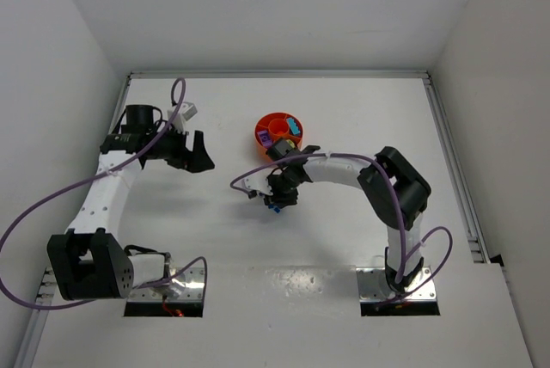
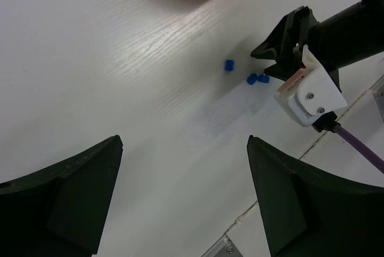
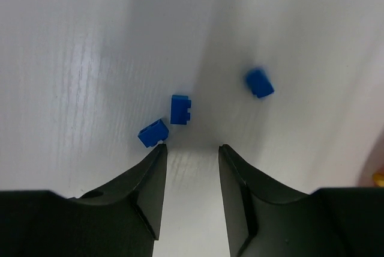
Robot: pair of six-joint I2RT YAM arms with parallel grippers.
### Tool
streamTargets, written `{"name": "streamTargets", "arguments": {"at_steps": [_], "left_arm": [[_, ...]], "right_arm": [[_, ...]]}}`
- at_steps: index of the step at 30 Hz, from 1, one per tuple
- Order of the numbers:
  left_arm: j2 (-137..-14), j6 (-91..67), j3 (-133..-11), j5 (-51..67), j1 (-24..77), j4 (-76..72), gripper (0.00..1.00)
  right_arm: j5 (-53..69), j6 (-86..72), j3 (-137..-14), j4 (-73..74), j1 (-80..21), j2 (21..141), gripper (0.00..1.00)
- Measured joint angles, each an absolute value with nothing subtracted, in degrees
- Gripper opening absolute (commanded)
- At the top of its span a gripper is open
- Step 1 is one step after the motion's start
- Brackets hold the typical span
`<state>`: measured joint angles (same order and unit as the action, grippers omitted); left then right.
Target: Sort the legos into containers by color
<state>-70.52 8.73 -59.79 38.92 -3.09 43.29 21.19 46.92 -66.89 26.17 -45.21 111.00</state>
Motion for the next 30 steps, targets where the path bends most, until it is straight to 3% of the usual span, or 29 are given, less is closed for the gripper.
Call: {"name": "streamTargets", "arguments": {"at_steps": [4,9,30], "left_arm": [[-70.81,8.73,-59.79,39.59,-3.84,43.29,0.9],[-71.81,8.75,-59.77,40.12,-3.86,43.29,0.89],[-72.27,8.32,-59.61,40.1,-4.97,43.0,0.89]], "right_arm": [[21.19,46.98,-67.0,26.24,-45.58,111.11,0.36],[21.04,46.78,-67.48,25.93,-45.95,111.44,0.42],[22.11,44.99,-71.09,27.07,-47.55,114.08,0.42]]}}
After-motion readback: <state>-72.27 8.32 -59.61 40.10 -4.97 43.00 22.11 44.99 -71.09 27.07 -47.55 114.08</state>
